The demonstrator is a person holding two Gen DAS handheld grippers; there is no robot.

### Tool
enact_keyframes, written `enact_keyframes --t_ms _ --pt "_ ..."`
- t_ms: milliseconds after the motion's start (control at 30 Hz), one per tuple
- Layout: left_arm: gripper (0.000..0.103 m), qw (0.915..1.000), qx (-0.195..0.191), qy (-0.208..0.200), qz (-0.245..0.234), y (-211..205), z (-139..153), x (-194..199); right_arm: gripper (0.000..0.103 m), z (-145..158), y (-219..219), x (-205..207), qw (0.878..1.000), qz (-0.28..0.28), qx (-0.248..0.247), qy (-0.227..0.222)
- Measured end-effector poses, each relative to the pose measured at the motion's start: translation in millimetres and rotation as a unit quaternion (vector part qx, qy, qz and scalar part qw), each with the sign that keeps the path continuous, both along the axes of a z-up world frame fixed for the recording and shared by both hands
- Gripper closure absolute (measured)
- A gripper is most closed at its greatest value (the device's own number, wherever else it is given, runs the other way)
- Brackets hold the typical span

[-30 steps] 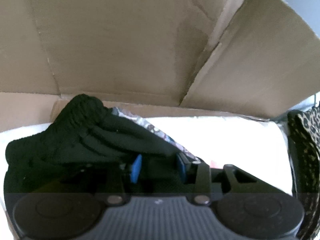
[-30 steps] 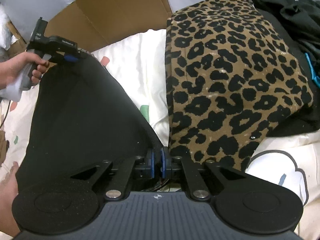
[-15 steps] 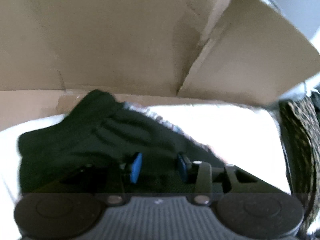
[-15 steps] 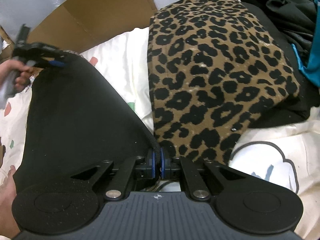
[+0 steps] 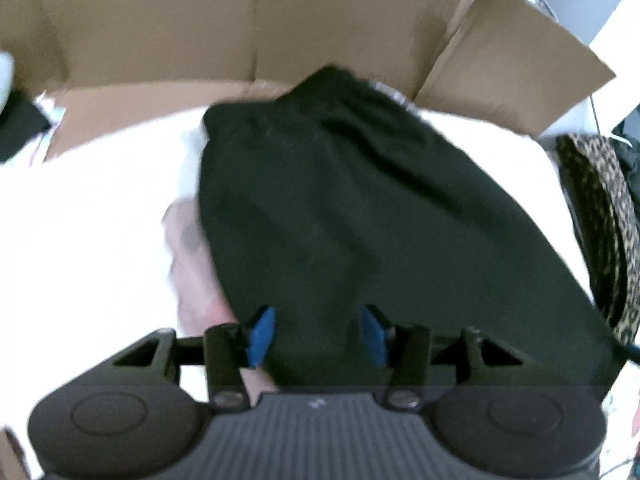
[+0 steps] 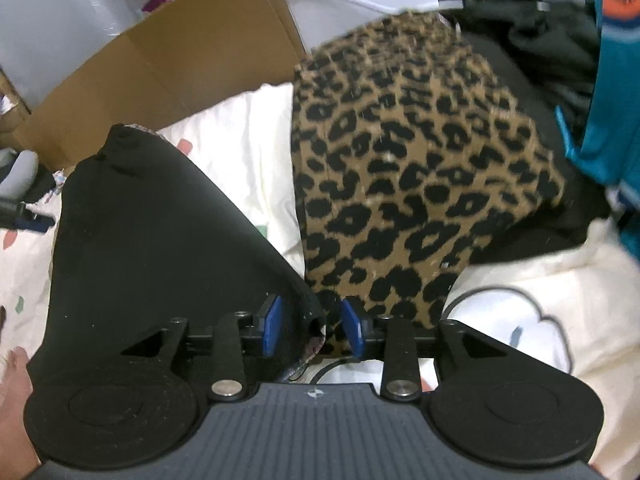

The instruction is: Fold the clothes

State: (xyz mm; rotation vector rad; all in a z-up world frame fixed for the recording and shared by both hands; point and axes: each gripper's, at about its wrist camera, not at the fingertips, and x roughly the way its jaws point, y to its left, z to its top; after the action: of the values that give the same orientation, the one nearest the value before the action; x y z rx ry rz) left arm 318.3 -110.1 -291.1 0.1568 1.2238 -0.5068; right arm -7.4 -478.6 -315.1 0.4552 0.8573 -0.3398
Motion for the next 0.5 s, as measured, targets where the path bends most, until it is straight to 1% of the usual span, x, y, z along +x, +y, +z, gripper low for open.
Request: enact_keyframes --t_ms 100,167,300,400,500 --pt "0.052 0.9998 -0.007 0.018 0.010 23.8 -4.2 -4.1 0.063 13.3 9.5 1.2 0.999 0.004 -0.036 -0.014" --pt "0.052 0.9994 -0.015 0.027 0.014 34.6 0.9 -13.9 0.063 20.0 17.2 6.6 0.998 0.016 -0.052 -0.020" --pt "0.053 0.9991 -0.020 0.035 -0.008 39.3 0.2 -36.9 0.063 22.3 39.5 26.1 0.997 0.064 -0.042 -0.033" --pt "0.053 0.9984 -0.023 0.039 -0.034 38.0 -1.6 -51.3 0.063 15.9 60.6 42.3 0.994 0.102 -0.024 -0.033" --pt "0.053 0.9980 -0.033 0.037 -0.040 37.9 -2.7 -60.9 0.063 5.1 85.5 58.4 0.989 0.144 -0.003 -0.025"
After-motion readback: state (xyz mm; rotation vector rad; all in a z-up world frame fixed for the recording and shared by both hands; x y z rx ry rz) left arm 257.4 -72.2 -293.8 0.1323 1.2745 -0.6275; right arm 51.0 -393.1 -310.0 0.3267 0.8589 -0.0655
